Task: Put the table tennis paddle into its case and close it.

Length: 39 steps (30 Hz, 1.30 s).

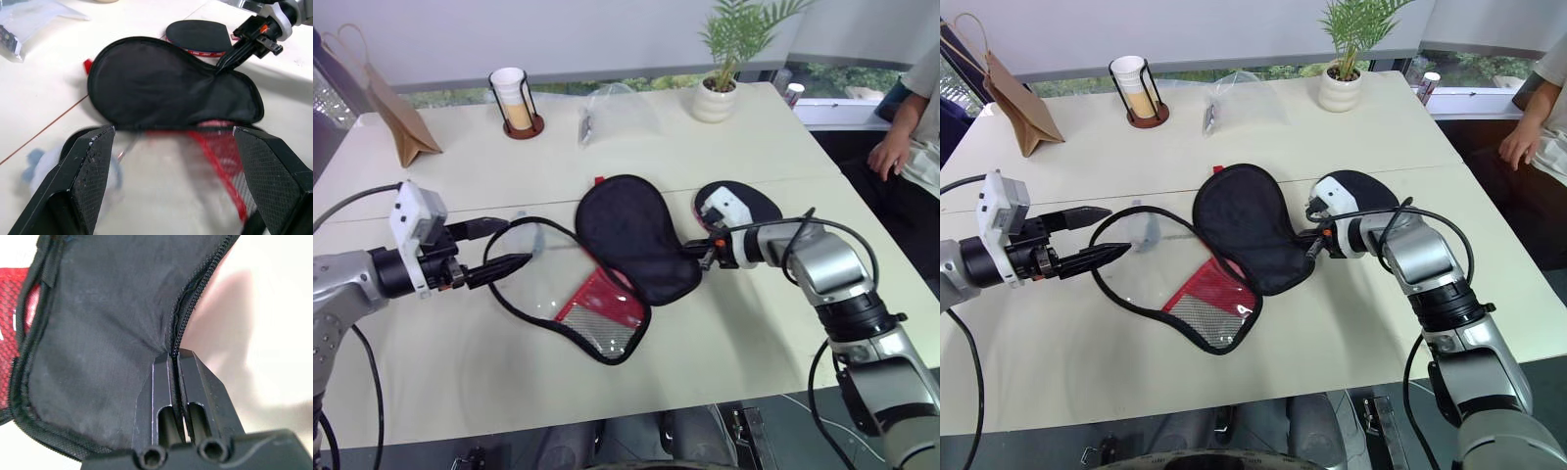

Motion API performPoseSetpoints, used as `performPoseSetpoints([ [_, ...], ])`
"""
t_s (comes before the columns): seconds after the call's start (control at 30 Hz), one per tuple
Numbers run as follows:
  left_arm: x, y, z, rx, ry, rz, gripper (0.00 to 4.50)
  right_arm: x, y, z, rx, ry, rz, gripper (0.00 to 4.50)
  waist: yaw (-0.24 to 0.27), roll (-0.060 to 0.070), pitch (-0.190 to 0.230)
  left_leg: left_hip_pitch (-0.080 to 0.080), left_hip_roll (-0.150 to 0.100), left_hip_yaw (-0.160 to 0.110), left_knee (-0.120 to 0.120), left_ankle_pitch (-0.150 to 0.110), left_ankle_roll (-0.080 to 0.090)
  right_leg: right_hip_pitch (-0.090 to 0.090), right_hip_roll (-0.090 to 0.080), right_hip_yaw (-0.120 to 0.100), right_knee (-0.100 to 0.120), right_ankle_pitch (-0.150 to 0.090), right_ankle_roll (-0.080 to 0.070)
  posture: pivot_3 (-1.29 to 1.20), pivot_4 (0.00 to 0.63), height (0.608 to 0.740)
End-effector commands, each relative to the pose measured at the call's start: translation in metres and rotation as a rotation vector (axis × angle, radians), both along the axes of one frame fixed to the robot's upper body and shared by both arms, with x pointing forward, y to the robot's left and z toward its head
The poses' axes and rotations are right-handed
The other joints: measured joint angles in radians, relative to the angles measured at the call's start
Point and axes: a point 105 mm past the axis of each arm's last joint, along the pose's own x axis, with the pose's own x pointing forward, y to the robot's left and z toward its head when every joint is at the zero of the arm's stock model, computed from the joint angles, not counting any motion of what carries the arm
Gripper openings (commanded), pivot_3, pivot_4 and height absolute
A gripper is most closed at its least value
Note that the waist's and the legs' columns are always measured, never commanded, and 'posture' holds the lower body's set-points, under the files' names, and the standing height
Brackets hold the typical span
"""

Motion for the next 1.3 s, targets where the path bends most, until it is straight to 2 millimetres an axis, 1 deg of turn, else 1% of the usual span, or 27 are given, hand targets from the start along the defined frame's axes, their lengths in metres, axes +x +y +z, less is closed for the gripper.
performPoseSetpoints([
  [0.03,0.0,-0.002,0.007,0.004,-0.044,-0.013,4.01,-0.001,-0.006,0.008,0.005,-0.036,-0.003,0.04,0.0,0.0,0.0,0.0,0.0,0.0,0.0,0.0,0.0,0.0,0.0,0.0,0.0,0.0,0.0,0.0,0.15,0.74],
  [0.17,-0.001,-0.003,0.005,0.001,-0.04,-0.017,4.01,-0.002,-0.003,0.005,0.014,-0.029,-0.006,0.04,-0.001,0.0,0.0,0.0,0.0,0.0,0.0,0.0,0.0,0.0,0.0,0.0,0.0,0.0,0.0,0.0,0.15,0.74],
  [0.23,0.0,-0.003,0.005,0.001,-0.037,-0.02,4.01,-0.001,-0.003,0.005,0.015,-0.033,-0.007,0.58,0.0,0.0,0.0,0.0,0.0,0.0,0.0,0.0,0.0,0.0,0.0,0.0,0.0,0.0,0.0,0.0,0.15,0.74],
  [0.27,0.0,-0.003,0.005,0.001,-0.037,-0.022,4.01,0.001,-0.004,0.009,0.018,-0.054,-0.015,0.91,-0.001,0.0,0.0,0.0,0.0,0.0,0.0,0.0,0.0,0.0,0.0,0.0,0.0,0.0,0.0,0.0,0.15,0.74],
  [0.33,0.001,-0.003,0.005,0.001,-0.037,-0.026,4.01,0.009,-0.011,0.021,0.032,-0.105,-0.061,1.92,0.0,0.0,0.0,0.0,0.0,0.0,0.0,0.0,0.0,0.0,0.0,0.0,0.0,0.0,0.0,0.0,0.15,0.74],
  [0.4,0.001,-0.004,0.005,0.0,-0.037,-0.029,4.01,0.012,-0.016,0.029,0.038,-0.131,-0.083,2.94,0.001,0.0,0.0,0.0,0.0,0.0,0.0,0.0,0.0,0.0,0.0,0.0,0.0,0.0,0.0,0.0,0.15,0.74],
  [0.5,0.003,-0.005,0.004,-0.001,-0.036,-0.036,4.01,0.013,-0.034,0.049,0.014,-0.188,-0.115,4.41,0.002,0.0,0.0,0.0,0.0,0.0,0.0,0.0,0.0,0.0,0.0,0.0,0.0,0.0,0.0,0.0,0.15,0.74],
  [0.53,0.003,-0.006,0.004,-0.002,-0.036,-0.039,4.01,0.012,-0.038,0.055,0.01,-0.201,-0.124,4.46,0.003,0.0,0.0,0.0,0.0,0.0,0.0,0.0,0.0,0.0,0.0,0.0,0.0,0.0,0.0,0.0,0.15,0.74],
  [0.6,0.005,-0.008,0.004,-0.005,-0.035,-0.049,4.01,0.002,-0.063,0.067,-0.037,-0.23,-0.159,4.46,0.005,0.0,0.001,-0.001,0.0,0.0,0.0,0.0,0.0,0.0,0.0,0.0,-0.001,0.0,0.0,0.0,0.15,0.74],
  [0.67,0.007,-0.009,0.003,-0.006,-0.035,-0.056,4.01,-0.006,-0.083,0.069,-0.091,-0.237,-0.199,4.46,0.009,0.0,0.001,-0.001,0.0,0.0,0.0,0.0,0.001,0.0,0.0,0.0,-0.001,0.0,0.0,0.0,0.15,0.74],
  [0.77,0.009,-0.01,0.002,-0.006,-0.033,-0.068,4.01,-0.013,-0.108,0.055,-0.165,-0.22,-0.262,4.46,0.003,-0.001,0.0,-0.001,0.0,0.0,0.0,-0.001,0.001,0.001,0.0,0.0,-0.002,0.0,0.0,0.0,0.15,0.74],
  [0.8,0.01,-0.01,0.002,-0.006,-0.033,-0.071,4.01,-0.014,-0.113,0.051,-0.186,-0.221,-0.272,4.46,0.0,0.0,0.0,-0.001,0.0,0.0,0.0,-0.001,0.001,0.001,0.0,0.0,-0.002,0.0,0.0,0.0,0.15,0.74],
  [0.9,0.012,-0.011,0.002,-0.006,-0.033,-0.082,4.01,-0.017,-0.128,0.03,-0.208,-0.178,-0.317,4.46,-0.003,0.0,0.001,0.0,0.001,0.002,0.0,-0.001,0.001,0.001,0.0,0.0,-0.002,0.0,0.0,0.0,0.15,0.74],
  [0.97,0.014,-0.012,0.002,-0.003,-0.034,-0.09,4.01,-0.016,-0.135,0.017,-0.198,-0.147,-0.342,4.46,-0.001,0.0,0.001,0.0,0.001,0.003,0.001,-0.001,0.002,0.001,0.0,0.001,-0.002,0.0,0.0,0.0,0.15,0.74],
  [1.07,0.016,-0.013,0.003,-0.001,-0.035,-0.097,4.01,-0.012,-0.141,0.006,-0.183,-0.123,-0.371,4.46,0.0,0.0,0.001,0.0,0.001,0.003,0.001,-0.001,0.002,0.001,0.0,0.0,-0.002,0.0,0.0,0.0,0.15,0.74],
  [1.13,0.016,-0.013,0.002,0.005,-0.036,-0.103,4.01,-0.008,-0.143,0.003,-0.167,-0.114,-0.384,4.46,-0.002,0.0,0.001,0.0,0.001,0.003,0.001,-0.001,0.002,0.001,0.0,0.001,-0.002,0.0,0.0,0.0,0.15,0.74],
  [1.3,0.017,-0.015,0.001,0.009,-0.04,-0.111,4.01,0.003,-0.142,0.001,-0.089,-0.087,-0.401,4.46,-0.002,0.0,0.001,0.0,0.001,0.003,0.001,-0.001,0.002,0.002,0.0,0.001,-0.002,0.0,0.0,0.0,0.15,0.74],
])
